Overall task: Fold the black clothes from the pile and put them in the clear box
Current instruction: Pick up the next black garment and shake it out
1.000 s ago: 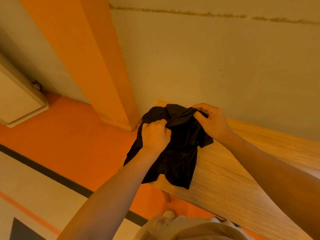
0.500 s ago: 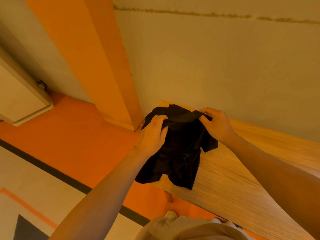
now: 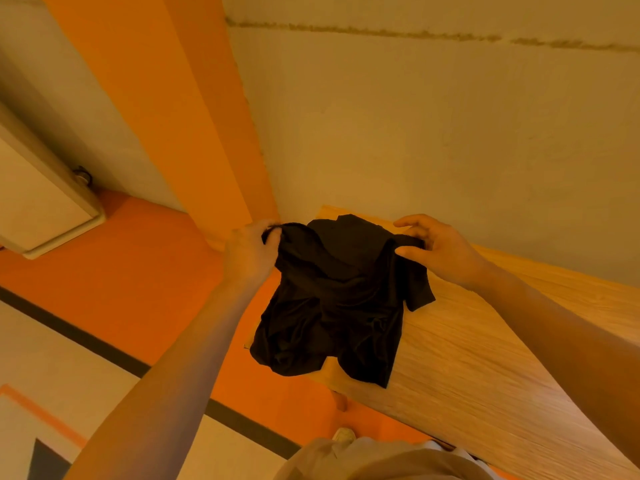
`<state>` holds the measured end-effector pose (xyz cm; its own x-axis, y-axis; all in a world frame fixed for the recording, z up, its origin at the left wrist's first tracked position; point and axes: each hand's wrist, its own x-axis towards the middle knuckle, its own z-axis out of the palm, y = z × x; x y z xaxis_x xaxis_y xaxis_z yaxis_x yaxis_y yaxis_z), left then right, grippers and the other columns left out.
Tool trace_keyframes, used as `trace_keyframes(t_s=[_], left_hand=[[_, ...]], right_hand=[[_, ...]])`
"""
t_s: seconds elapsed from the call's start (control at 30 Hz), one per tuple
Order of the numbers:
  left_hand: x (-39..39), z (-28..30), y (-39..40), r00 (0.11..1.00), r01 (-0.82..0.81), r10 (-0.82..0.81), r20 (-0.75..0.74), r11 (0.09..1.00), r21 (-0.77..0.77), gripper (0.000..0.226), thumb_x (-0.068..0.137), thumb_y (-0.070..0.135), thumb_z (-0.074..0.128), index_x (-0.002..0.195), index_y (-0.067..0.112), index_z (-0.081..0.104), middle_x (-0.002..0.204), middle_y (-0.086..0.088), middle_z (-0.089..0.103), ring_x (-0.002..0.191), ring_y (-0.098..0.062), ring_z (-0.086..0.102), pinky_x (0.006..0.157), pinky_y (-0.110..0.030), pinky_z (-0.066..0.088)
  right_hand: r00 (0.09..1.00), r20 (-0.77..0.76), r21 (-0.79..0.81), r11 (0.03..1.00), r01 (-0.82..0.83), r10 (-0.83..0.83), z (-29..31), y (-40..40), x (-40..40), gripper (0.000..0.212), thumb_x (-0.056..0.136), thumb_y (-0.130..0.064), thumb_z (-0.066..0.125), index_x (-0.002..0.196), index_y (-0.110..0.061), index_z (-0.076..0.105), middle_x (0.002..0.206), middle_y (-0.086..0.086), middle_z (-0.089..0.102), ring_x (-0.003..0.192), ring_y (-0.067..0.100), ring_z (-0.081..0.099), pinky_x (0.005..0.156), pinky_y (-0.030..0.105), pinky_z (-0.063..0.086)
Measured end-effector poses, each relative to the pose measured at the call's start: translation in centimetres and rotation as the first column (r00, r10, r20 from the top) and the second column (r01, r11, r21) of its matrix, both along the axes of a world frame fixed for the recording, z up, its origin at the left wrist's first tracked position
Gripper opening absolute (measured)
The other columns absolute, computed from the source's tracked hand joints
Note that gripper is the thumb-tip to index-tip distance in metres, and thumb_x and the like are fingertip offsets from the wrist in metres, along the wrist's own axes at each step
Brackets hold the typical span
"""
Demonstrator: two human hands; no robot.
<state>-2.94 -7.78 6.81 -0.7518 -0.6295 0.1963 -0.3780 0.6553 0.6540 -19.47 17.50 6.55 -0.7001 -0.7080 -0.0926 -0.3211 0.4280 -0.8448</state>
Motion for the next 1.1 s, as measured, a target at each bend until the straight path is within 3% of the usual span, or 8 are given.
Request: trace_keyframes(t_s=[0.13, 0.23, 0.3, 0.47, 0.7, 0.83, 0.97, 1.1], left_hand=[[-1.5, 0.4, 2.5, 0.973, 0.226, -0.232, 0.002, 0.949, 0.221, 0.033, 0.094, 0.027, 0.060, 0.127, 0.025, 0.057, 0.104, 0.009, 0.065, 0.096, -0.003, 0.056, 0.081, -0.018, 0.045], [-2.7, 0.3, 5.3, 0.874, 0.452, -0.485, 0.033, 0.837, 0.309, 0.054, 0.090, 0.033, 0.064, 0.140, 0.029, 0.042, 0.065, 0.014, 0.060, 0.062, 0.000, 0.056, 0.060, -0.016, 0.043], [-3.3, 0.3, 6.9, 0.825, 0.532, -0.564, 0.031, 0.795, 0.291, 0.039, 0.092, 0.030, 0.062, 0.129, 0.022, 0.053, 0.053, 0.010, 0.044, 0.048, -0.003, 0.042, 0.051, -0.017, 0.033], [-3.9, -0.3, 7.9, 0.864, 0.488, -0.499, -0.071, 0.795, 0.361, 0.031, 0.096, 0.024, 0.057, 0.084, -0.004, 0.063, 0.061, -0.009, 0.048, 0.054, -0.009, 0.042, 0.054, -0.024, 0.032], [-2.7, -0.1, 6.0, 0.869, 0.450, -0.495, 0.005, 0.794, 0.410, 0.016, 0.094, 0.029, 0.059, 0.094, 0.019, 0.071, 0.064, 0.007, 0.058, 0.057, -0.007, 0.051, 0.054, -0.020, 0.038], [-2.1, 0.9, 4.5, 0.890, 0.397, -0.454, 0.031, 0.809, 0.434, 0.019, 0.093, 0.029, 0.061, 0.111, 0.033, 0.065, 0.103, 0.004, 0.070, 0.094, -0.013, 0.066, 0.085, -0.036, 0.055], [-1.7, 3.2, 3.5, 0.882, 0.402, -0.454, 0.129, 0.865, 0.299, 0.019, 0.092, 0.025, 0.063, 0.110, 0.030, 0.062, 0.093, -0.007, 0.066, 0.070, -0.016, 0.062, 0.066, -0.026, 0.050], [-1.8, 5.1, 3.3, 0.912, 0.279, -0.196, 0.360, 0.940, -0.196, 0.030, 0.095, 0.017, 0.057, 0.124, 0.017, 0.052, 0.076, 0.004, 0.049, 0.064, -0.014, 0.049, 0.048, -0.021, 0.034]], right_hand=[[0.996, 0.023, -0.081, 0.994, -0.080, 0.082, 1.3, -1.3, 1.2, 0.024, 0.092, -0.011, 0.062, 0.111, -0.025, 0.062, 0.115, -0.009, 0.065, 0.100, -0.002, 0.062, 0.089, 0.018, 0.049], [0.996, -0.013, -0.163, 0.983, -0.088, 0.087, 2.2, -2.7, 2.3, 0.017, 0.093, -0.014, 0.060, 0.105, -0.023, 0.066, 0.108, -0.012, 0.067, 0.101, -0.005, 0.061, 0.088, 0.012, 0.047], [0.995, -0.045, -0.182, 0.979, -0.094, 0.087, 2.7, -3.3, 2.8, 0.014, 0.093, -0.018, 0.059, 0.103, -0.024, 0.067, 0.100, -0.014, 0.068, 0.094, -0.004, 0.063, 0.082, 0.011, 0.048], [0.998, 0.017, -0.227, 0.973, -0.049, 0.054, 3.1, -3.1, 2.6, 0.012, 0.088, -0.023, 0.065, 0.099, -0.026, 0.066, 0.083, -0.011, 0.072, 0.083, 0.002, 0.068, 0.073, 0.016, 0.051], [0.994, 0.050, -0.160, 0.983, -0.093, 0.102, 2.9, -1.5, 2.2, 0.011, 0.088, -0.014, 0.065, 0.094, -0.022, 0.070, 0.071, -0.015, 0.069, 0.065, 0.000, 0.060, 0.062, 0.012, 0.046], [0.997, 0.070, -0.197, 0.980, 0.003, 0.011, 3.2, -1.5, 1.8, 0.010, 0.089, -0.017, 0.064, 0.097, -0.021, 0.070, 0.088, -0.009, 0.073, 0.085, 0.004, 0.068, 0.075, 0.017, 0.052], [0.997, 0.044, -0.172, 0.984, -0.047, 0.056, 3.7, -2.1, 2.1, 0.013, 0.088, -0.019, 0.065, 0.100, -0.017, 0.070, 0.087, 0.000, 0.074, 0.085, 0.009, 0.070, 0.078, 0.017, 0.052], [0.993, -0.008, -0.120, 0.986, -0.115, 0.114, 3.7, -3.2, 3.1, 0.008, 0.087, -0.022, 0.067, 0.095, -0.025, 0.070, 0.078, -0.003, 0.072, 0.077, 0.000, 0.066, 0.072, 0.008, 0.047]])
